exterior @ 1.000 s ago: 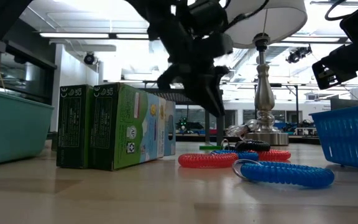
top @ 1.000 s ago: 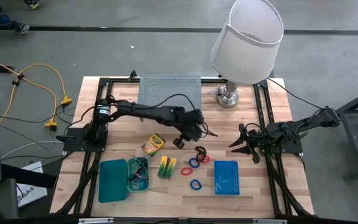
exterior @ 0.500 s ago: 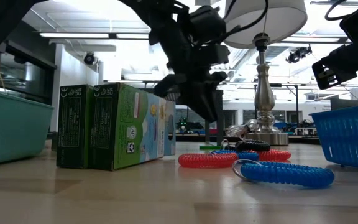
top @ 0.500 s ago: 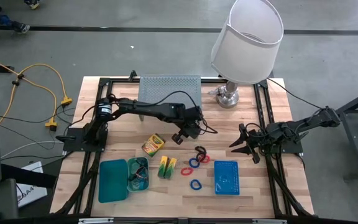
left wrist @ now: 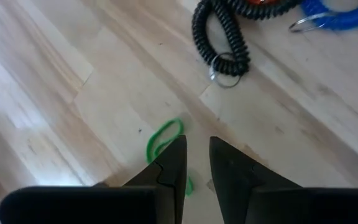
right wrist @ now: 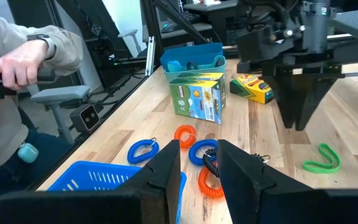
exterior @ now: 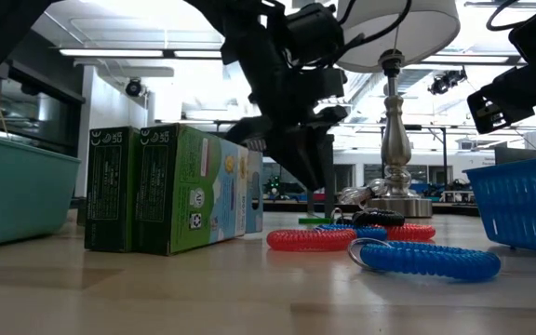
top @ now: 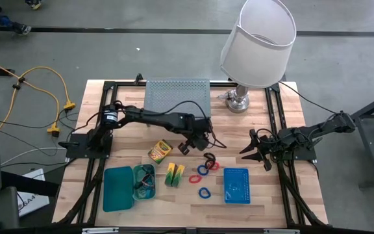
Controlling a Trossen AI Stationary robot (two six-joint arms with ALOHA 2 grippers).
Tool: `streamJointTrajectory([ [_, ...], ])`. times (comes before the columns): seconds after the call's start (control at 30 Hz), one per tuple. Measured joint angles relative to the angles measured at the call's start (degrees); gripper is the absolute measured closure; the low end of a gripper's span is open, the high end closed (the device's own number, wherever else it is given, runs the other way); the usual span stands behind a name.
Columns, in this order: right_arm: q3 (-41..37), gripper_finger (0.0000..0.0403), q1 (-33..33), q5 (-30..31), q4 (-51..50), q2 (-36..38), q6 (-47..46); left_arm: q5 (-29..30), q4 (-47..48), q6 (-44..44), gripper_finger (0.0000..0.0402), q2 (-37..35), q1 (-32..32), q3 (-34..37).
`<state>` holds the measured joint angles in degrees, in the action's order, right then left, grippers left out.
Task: Pick & Place Office Desk Supplies
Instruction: Put the green rubber band into the green bin
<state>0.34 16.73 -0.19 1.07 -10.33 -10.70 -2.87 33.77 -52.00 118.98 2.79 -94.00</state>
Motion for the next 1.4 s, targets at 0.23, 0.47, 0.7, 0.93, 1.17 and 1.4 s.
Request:
streamJointTrajectory([
  [0.23, 0.01, 0.0309, -0.01, 0.0, -0.01, 0.0, 0.0, -0.44, 0.34, 1.04, 0.0338, -0.01, 0.51, 0.0],
  [0.47, 0.01, 0.0309, 0.0, 0.0, -0.01, 0.0, 0.0, -0.02, 0.85, 1.93, 0.0338, -0.02, 0.09, 0.0],
  [0.7, 0.02, 0.0309, -0.01, -0.01, -0.01, 0.0, 0.0, 0.0, -1.04, 3.53, 0.0338, -0.04, -1.16, 0.0],
  [0.93, 0.02, 0.0309, -0.02, 0.0, -0.01, 0.0, 0.0, 1.7, -6.87, 6.83, 0.0338, -0.09, -2.0, 0.0],
  [1.17, 0.02, 0.0309, -0.02, 0.0, -0.01, 0.0, 0.0, 5.33, -7.15, 11.35, 0.0338, -0.1, -2.64, 0.0],
  [1.4, 0.02, 0.0309, -0.02, 0.0, 0.01, -0.02, 0.0, 5.22, 0.04, 20.28, 0.0338, -1.87, -5.03, 0.0],
])
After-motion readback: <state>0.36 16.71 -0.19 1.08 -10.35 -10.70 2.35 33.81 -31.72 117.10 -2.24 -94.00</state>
